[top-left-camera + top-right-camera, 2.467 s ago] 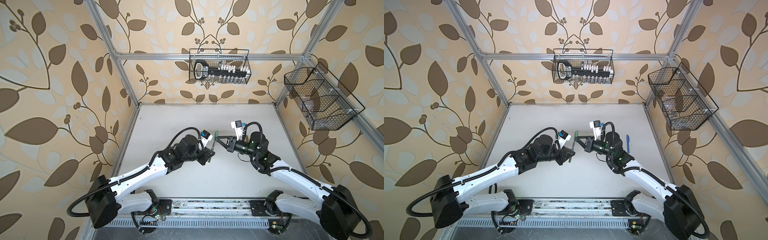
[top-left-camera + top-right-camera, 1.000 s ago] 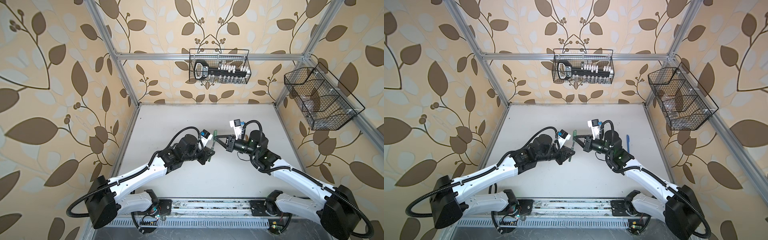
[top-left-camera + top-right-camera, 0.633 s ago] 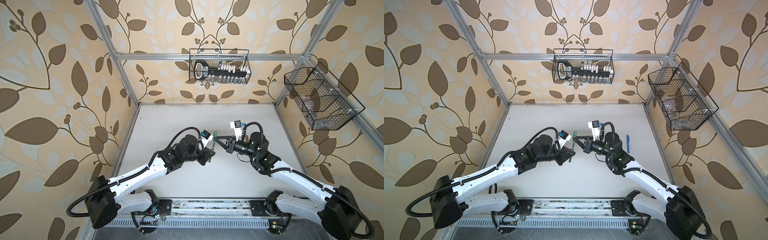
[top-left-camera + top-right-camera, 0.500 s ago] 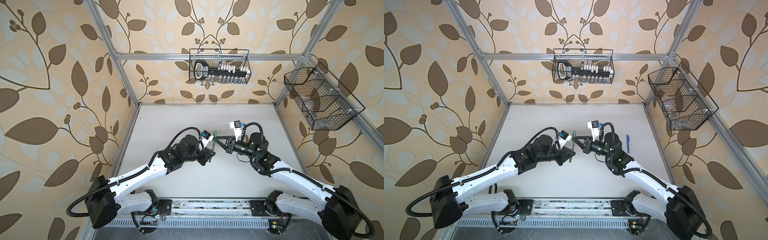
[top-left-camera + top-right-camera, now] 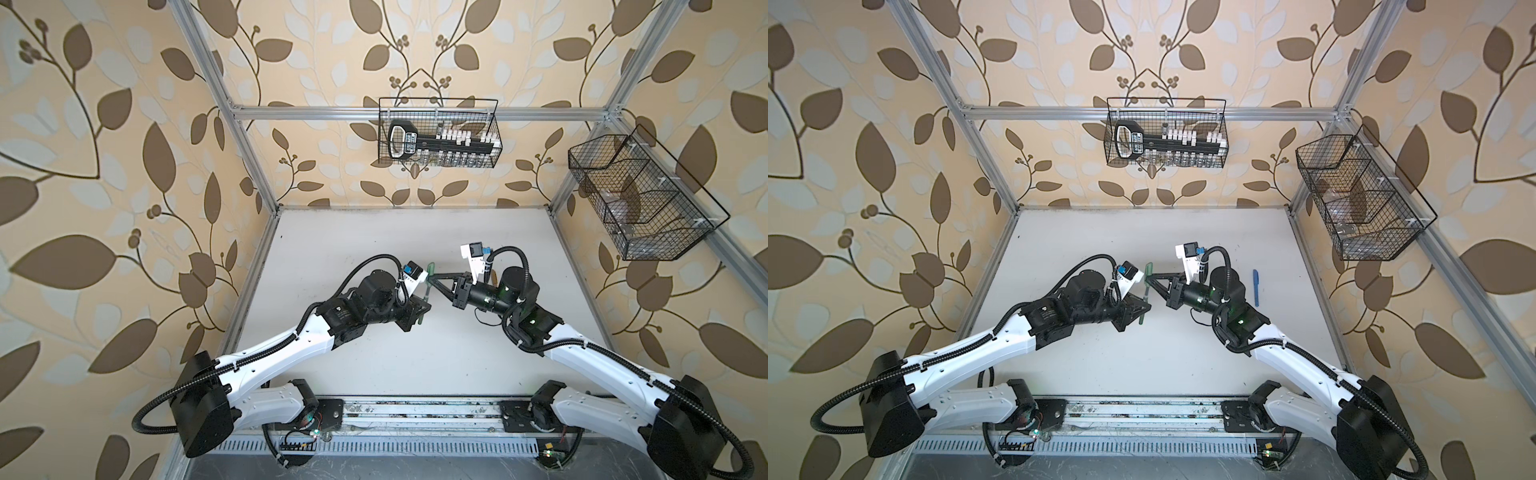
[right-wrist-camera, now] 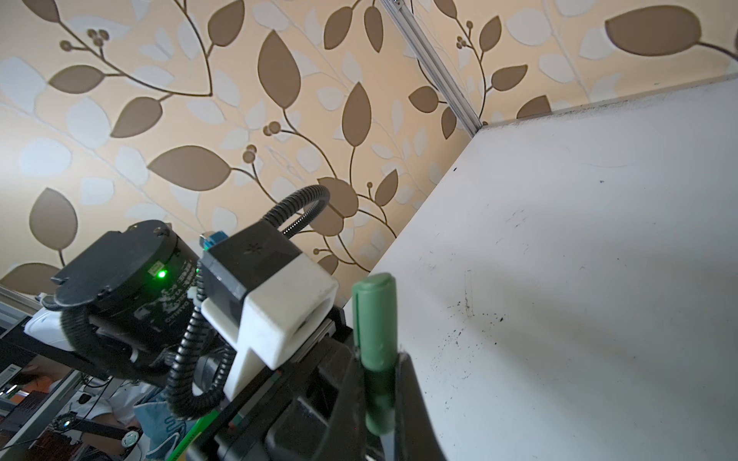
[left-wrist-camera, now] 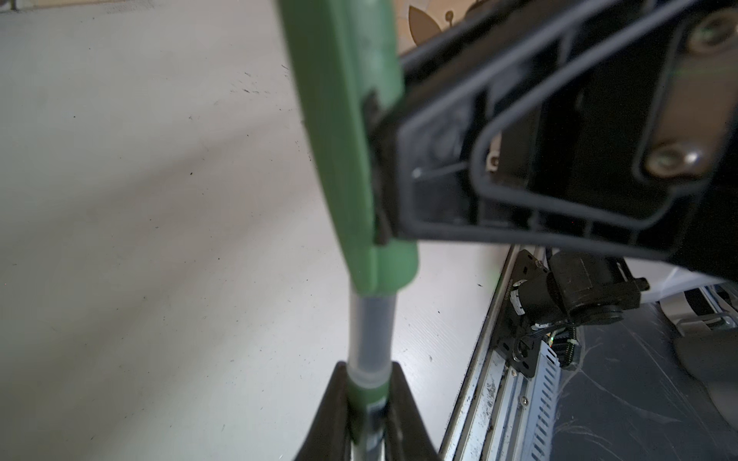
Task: Insert the pens into the pen caps
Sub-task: 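Push the green cap down onto the pen nib with the right gripper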
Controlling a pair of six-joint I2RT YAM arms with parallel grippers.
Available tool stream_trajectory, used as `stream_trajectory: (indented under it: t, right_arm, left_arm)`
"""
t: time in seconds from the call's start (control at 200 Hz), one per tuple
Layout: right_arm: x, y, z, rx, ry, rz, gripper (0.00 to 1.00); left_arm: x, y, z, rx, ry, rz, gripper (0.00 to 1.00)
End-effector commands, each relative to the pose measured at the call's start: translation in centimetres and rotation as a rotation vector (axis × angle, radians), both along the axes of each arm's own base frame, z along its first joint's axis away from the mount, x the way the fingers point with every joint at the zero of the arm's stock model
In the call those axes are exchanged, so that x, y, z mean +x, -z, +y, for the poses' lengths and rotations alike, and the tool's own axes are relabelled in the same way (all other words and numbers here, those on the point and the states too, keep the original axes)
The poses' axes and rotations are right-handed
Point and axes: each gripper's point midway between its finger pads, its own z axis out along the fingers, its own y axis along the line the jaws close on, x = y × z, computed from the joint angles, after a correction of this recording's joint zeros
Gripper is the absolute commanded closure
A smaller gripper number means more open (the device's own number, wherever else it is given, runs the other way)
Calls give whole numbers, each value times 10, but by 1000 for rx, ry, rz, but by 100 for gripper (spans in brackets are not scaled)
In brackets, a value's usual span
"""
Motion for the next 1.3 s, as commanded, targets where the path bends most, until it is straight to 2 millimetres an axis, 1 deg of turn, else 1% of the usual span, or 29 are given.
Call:
stream_trajectory:
  t: [0.0,0.145,0.28,0.365,0.5,0.72,0.935,1.12,1.294]
  right_arm:
    - [-13,4,4,-34,-51,10,92]
    - [-15,-9,6,-37,-71,-33,91]
    - [-14,-21,8,-44,-73,-75,88]
    - [-13,-26,8,-44,-67,-97,84]
    - [-12,-34,9,-31,-58,-130,84]
    - [-10,-50,13,5,-58,-179,84]
    - [-10,-55,15,35,-60,-203,84]
    - [-14,-59,15,40,-58,-230,83]
    - [-17,-62,15,47,-58,-254,82]
  left_arm:
    - [13,-49,2,-64,-38,-139,85]
    - [13,-58,2,-53,-22,-182,85]
    - [12,-75,1,-77,-7,-222,85]
    - [11,-86,1,-106,-3,-248,84]
    - [7,-102,1,-141,12,-286,83]
    - [4,-109,0,-150,34,-307,84]
    - [2,-121,4,-172,27,-346,83]
    - [3,-131,7,-185,17,-383,83]
    - [3,-139,5,-202,26,-407,83]
